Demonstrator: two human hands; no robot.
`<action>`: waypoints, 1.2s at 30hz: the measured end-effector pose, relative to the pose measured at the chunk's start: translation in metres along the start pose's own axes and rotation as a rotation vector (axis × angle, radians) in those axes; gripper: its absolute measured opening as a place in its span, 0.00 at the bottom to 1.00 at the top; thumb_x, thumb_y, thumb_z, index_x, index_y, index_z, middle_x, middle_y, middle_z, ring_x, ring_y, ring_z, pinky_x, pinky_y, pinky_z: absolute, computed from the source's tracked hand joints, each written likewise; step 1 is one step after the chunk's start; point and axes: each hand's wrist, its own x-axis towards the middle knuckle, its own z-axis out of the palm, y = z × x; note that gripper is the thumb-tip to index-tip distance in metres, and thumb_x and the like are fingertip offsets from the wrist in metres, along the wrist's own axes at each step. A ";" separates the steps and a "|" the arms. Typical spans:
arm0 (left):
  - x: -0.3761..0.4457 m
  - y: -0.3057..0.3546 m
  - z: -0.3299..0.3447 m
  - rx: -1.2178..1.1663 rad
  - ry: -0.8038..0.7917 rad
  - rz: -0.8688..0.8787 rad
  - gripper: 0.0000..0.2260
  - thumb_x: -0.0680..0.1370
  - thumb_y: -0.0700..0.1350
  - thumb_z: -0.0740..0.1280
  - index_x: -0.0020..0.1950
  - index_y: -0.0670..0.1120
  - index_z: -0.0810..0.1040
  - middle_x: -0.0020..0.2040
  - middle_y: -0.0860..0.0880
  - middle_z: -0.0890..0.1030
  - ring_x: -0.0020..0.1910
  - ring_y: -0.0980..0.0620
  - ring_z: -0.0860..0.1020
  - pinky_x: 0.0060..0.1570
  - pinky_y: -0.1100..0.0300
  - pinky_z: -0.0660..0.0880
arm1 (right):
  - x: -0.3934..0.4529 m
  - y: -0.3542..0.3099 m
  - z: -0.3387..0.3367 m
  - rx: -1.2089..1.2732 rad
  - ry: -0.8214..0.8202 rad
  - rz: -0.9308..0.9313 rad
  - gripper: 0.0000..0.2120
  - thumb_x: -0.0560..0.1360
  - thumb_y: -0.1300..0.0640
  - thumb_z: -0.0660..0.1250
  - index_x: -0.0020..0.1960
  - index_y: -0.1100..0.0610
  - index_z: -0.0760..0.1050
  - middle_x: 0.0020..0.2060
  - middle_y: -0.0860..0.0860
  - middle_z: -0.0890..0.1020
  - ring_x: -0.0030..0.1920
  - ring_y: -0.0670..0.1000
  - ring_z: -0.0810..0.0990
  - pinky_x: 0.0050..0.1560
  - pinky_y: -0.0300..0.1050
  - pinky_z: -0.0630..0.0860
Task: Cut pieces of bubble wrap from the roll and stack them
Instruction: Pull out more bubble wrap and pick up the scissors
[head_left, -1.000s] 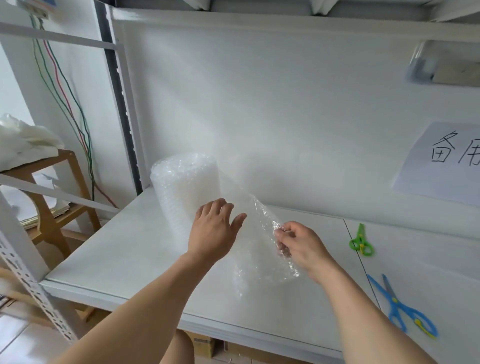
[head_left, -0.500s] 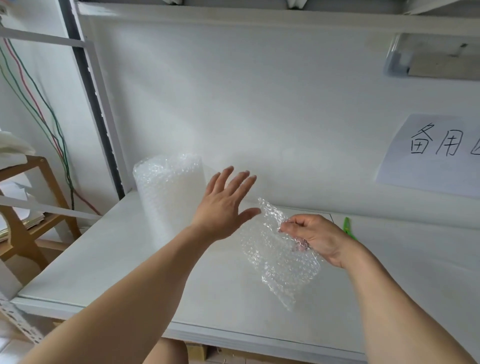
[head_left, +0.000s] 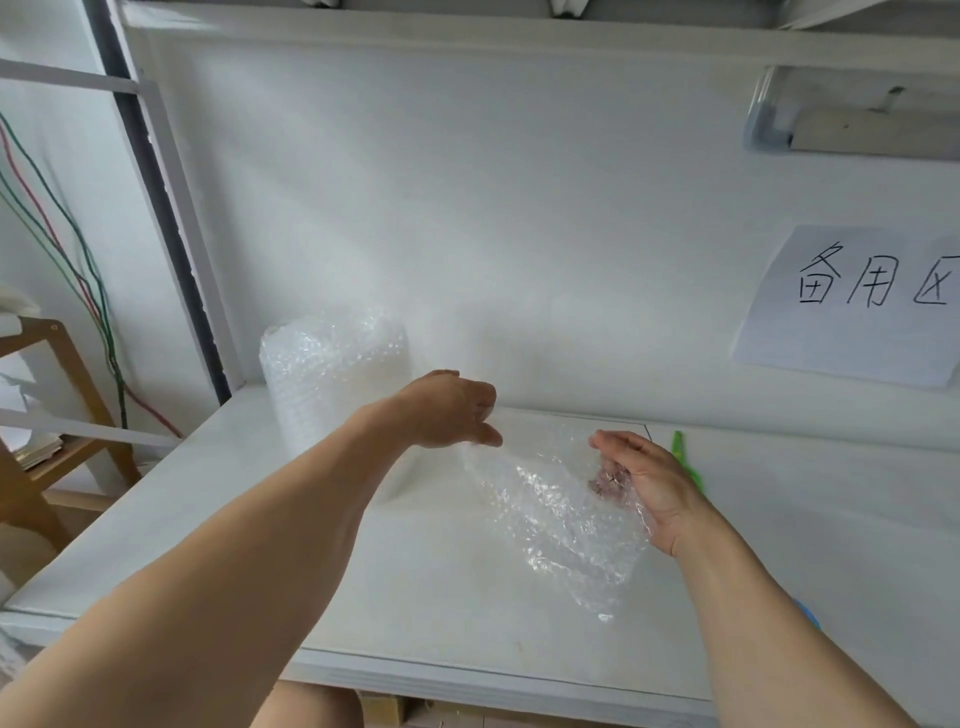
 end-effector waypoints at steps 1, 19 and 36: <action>0.000 0.002 -0.002 -0.044 -0.034 -0.040 0.16 0.73 0.58 0.70 0.40 0.49 0.68 0.34 0.54 0.80 0.43 0.53 0.75 0.53 0.57 0.70 | 0.001 0.002 -0.001 0.045 0.027 -0.008 0.07 0.72 0.56 0.72 0.47 0.59 0.81 0.35 0.52 0.76 0.36 0.51 0.74 0.42 0.45 0.76; 0.022 0.015 0.003 -0.359 0.185 -0.298 0.16 0.78 0.58 0.63 0.42 0.47 0.66 0.35 0.48 0.83 0.27 0.50 0.82 0.41 0.55 0.76 | -0.025 0.071 0.035 0.154 0.035 -0.003 0.39 0.64 0.28 0.57 0.68 0.50 0.68 0.60 0.54 0.81 0.57 0.50 0.82 0.58 0.51 0.76; 0.018 0.009 0.004 -0.422 0.188 -0.227 0.17 0.74 0.60 0.69 0.47 0.48 0.71 0.41 0.50 0.83 0.36 0.49 0.82 0.39 0.56 0.73 | -0.008 0.071 0.063 0.457 0.101 0.174 0.09 0.80 0.52 0.64 0.54 0.58 0.74 0.49 0.54 0.80 0.49 0.51 0.80 0.56 0.48 0.75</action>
